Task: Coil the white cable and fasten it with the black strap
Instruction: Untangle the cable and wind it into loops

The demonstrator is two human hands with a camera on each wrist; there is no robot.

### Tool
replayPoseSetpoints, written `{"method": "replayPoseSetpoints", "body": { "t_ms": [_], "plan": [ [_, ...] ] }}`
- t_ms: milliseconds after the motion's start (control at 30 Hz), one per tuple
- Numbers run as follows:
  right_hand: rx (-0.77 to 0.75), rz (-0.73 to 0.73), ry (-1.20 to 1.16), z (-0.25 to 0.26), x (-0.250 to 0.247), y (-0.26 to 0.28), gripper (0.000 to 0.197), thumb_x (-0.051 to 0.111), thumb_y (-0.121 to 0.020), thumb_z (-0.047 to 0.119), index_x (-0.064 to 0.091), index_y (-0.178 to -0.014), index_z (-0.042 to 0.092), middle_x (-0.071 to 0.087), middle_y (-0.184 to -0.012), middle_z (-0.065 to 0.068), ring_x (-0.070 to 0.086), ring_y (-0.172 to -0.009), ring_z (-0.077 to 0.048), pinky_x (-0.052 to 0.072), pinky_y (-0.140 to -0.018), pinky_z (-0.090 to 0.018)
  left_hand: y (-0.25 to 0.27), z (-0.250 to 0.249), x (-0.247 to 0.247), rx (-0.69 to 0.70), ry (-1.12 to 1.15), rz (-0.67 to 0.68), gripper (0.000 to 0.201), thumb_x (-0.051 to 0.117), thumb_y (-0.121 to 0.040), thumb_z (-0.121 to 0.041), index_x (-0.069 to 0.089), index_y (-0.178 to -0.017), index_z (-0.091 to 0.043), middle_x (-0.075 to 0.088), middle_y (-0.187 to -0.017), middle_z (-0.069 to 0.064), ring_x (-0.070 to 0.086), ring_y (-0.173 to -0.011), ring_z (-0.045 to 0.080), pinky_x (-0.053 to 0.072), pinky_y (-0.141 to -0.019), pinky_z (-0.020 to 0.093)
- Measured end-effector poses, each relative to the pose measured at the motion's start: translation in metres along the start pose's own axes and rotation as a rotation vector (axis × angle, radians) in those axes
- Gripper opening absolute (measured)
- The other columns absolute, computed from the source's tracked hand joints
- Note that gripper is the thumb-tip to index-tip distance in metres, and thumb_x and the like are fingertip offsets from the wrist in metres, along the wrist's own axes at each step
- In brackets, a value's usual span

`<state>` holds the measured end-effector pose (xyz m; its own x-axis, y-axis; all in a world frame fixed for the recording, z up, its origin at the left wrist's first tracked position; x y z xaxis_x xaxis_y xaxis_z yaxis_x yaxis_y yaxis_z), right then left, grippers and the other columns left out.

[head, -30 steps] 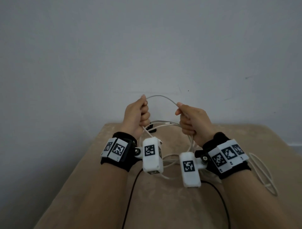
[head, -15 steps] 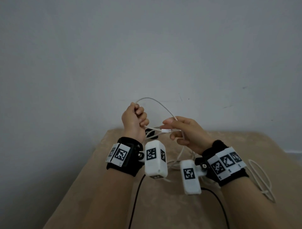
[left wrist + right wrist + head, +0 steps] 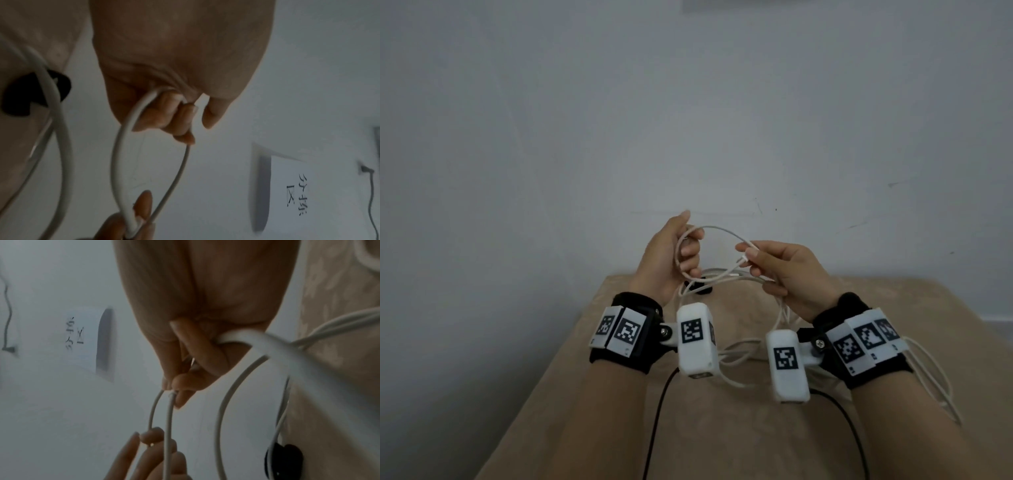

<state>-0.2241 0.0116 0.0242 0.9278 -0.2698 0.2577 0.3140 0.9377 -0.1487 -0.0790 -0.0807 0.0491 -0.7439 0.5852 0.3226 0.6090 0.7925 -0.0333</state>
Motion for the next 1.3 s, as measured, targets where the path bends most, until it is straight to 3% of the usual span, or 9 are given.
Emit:
{"method": "replayPoseSetpoints", "body": {
  "t_ms": [133,267,467,700,800,933,1100,1233,1300],
  "plan": [
    [0.031,0.075,0.135,-0.001,0.001,0.002,0.019,0.055,-0.093,0.007,0.068,-0.106,0.006,0.057,-0.062,0.008,0.043,-0.050,-0.004,0.022,-0.036,-0.013,0.002,0.000,-0.001,0.032,-0.179,0.036,0.032,0.048,-0.098,-0.029,0.057,-0.075,-0.009,0.028,-0.047,-0.008,0.020,-0.034,0.004,0.020,-0.034,0.015],
    [0.047,0.056,0.165,0.000,0.000,0.003,0.021,0.052,-0.093,0.001,0.070,-0.103,0.006,0.056,-0.065,0.002,0.040,-0.047,-0.005,0.028,-0.038,-0.015,-0.002,-0.001,-0.006,0.034,-0.007,-0.021,0.029,0.041,-0.102,-0.023,0.051,-0.078,-0.010,0.033,-0.046,-0.010,0.021,-0.031,0.001,0.015,-0.029,0.013],
    [-0.076,-0.032,0.098,0.001,0.000,0.001,0.020,0.056,-0.091,-0.002,0.065,-0.106,0.006,0.052,-0.062,-0.001,0.038,-0.043,-0.006,0.033,-0.040,-0.017,-0.004,0.002,-0.013,-0.004,0.077,-0.093,0.029,0.037,-0.103,-0.021,0.049,-0.078,-0.011,0.040,-0.046,-0.008,0.023,-0.030,0.002,0.016,-0.029,0.013],
    [-0.119,-0.085,0.033,0.006,-0.005,0.000,0.025,0.059,-0.089,-0.001,0.060,-0.112,0.007,0.065,-0.063,-0.002,0.035,-0.044,-0.007,0.033,-0.041,-0.017,-0.005,0.003,-0.013,-0.052,0.338,-0.107,0.033,0.032,-0.103,-0.016,0.044,-0.073,-0.010,0.039,-0.049,-0.003,0.029,-0.032,0.005,0.023,-0.032,0.014],
    [-0.131,-0.103,0.104,0.007,-0.011,0.000,0.023,0.061,-0.088,0.004,0.062,-0.110,0.012,0.066,-0.061,0.002,0.031,-0.043,-0.006,0.030,-0.038,-0.016,-0.003,0.002,-0.018,-0.086,0.201,-0.072,0.029,0.035,-0.099,-0.016,0.046,-0.072,-0.011,0.042,-0.051,-0.003,0.031,-0.035,0.006,0.025,-0.034,0.015],
    [-0.152,-0.022,0.348,0.012,-0.007,0.004,0.021,0.063,-0.088,0.006,0.062,-0.109,0.012,0.062,-0.052,0.008,0.038,-0.036,-0.001,0.030,-0.038,-0.010,0.003,0.003,-0.020,-0.125,-0.131,-0.027,0.031,0.048,-0.094,-0.024,0.060,-0.072,-0.006,0.053,-0.056,0.001,0.042,-0.042,0.010,0.040,-0.042,0.019],
    [-0.121,0.080,0.524,0.005,0.008,0.002,0.026,0.067,-0.086,0.007,0.060,-0.110,0.012,0.066,-0.061,0.002,0.055,-0.049,0.003,0.039,-0.057,-0.009,0.003,0.004,-0.009,-0.006,-0.582,0.099,0.035,0.059,-0.090,-0.042,0.073,-0.082,-0.010,0.059,-0.063,-0.004,0.047,-0.048,0.007,0.040,-0.051,0.019],
    [-0.108,0.032,0.516,0.002,0.009,0.000,0.024,0.065,-0.088,0.011,0.059,-0.110,0.016,0.067,-0.065,0.001,0.049,-0.043,0.002,0.035,-0.046,-0.008,0.000,0.009,-0.009,0.044,-0.605,0.102,0.028,0.057,-0.094,-0.028,0.070,-0.077,-0.010,0.051,-0.054,-0.009,0.039,-0.041,0.004,0.028,-0.041,0.015],
    [-0.111,-0.006,0.468,0.001,0.006,-0.002,0.025,0.066,-0.087,0.012,0.059,-0.110,0.017,0.065,-0.060,0.006,0.048,-0.045,0.001,0.038,-0.050,-0.013,-0.002,0.011,-0.011,0.023,-0.475,0.066,0.028,0.054,-0.096,-0.023,0.064,-0.075,-0.007,0.047,-0.052,-0.008,0.034,-0.037,0.003,0.022,-0.037,0.014]
  ]
}}
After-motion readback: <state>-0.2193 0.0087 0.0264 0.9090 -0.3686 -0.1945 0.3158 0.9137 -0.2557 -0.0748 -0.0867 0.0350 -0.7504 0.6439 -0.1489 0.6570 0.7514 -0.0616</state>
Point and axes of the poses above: each hand's wrist, its own y-axis away from the middle knuckle, its own x-axis out of the palm, z = x × y, the point moved 4 cm from there along -y, towards the middle knuckle
